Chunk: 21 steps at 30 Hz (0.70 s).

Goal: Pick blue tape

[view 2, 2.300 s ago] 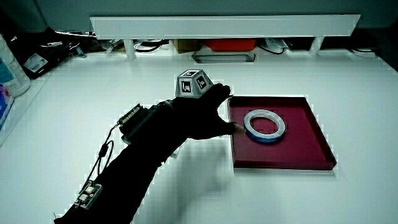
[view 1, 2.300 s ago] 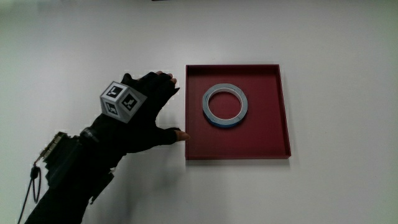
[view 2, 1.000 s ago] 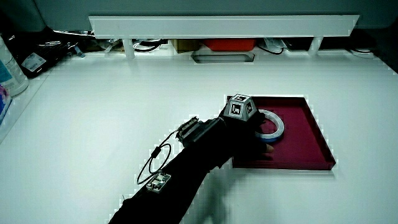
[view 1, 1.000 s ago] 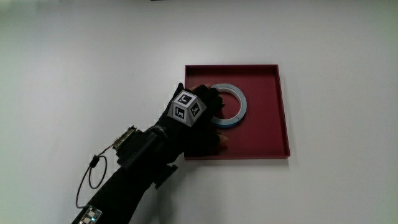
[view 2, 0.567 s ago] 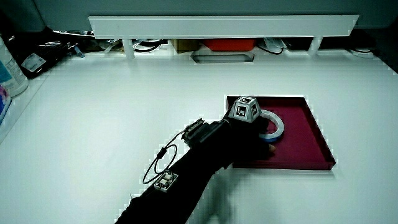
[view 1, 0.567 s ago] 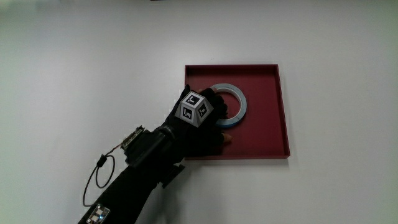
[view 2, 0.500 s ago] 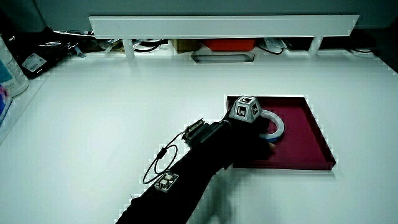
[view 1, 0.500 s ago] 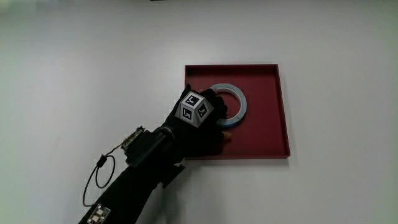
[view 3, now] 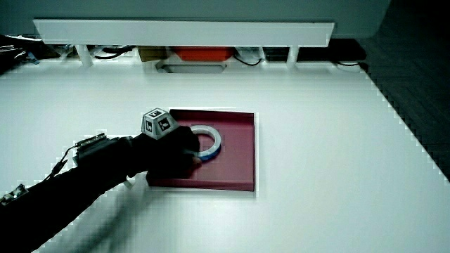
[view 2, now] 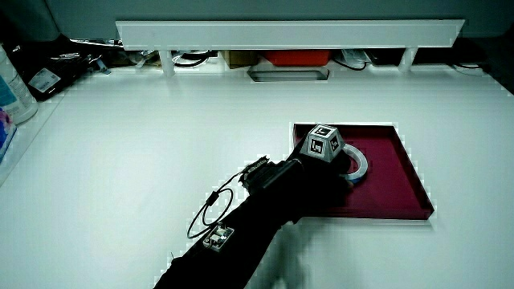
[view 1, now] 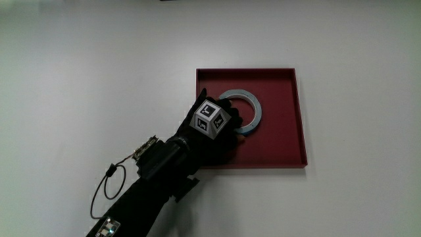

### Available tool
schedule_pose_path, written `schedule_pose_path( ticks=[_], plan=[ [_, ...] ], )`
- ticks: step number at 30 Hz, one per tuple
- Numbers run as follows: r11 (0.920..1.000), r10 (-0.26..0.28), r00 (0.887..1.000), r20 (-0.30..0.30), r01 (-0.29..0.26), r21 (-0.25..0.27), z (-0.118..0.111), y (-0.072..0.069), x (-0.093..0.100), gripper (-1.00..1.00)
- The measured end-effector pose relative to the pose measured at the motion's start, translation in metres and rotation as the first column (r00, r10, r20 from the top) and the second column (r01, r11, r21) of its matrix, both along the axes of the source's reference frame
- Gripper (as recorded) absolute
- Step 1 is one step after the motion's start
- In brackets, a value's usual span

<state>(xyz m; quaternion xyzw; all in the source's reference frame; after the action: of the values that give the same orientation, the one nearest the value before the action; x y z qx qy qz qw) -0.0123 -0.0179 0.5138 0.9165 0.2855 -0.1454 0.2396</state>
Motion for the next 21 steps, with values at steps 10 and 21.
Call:
schedule_pose_path(
  ticks=[10,21],
  plan=[
    [0.9996,-0.007,1.000,-0.023,0.007,0.027,-0.004,0.004,-0.001,1.00],
    [0.9957,0.018,0.999,-0.047,-0.014,0.092,-0.022,0.009,-0.005,1.00]
  ],
)
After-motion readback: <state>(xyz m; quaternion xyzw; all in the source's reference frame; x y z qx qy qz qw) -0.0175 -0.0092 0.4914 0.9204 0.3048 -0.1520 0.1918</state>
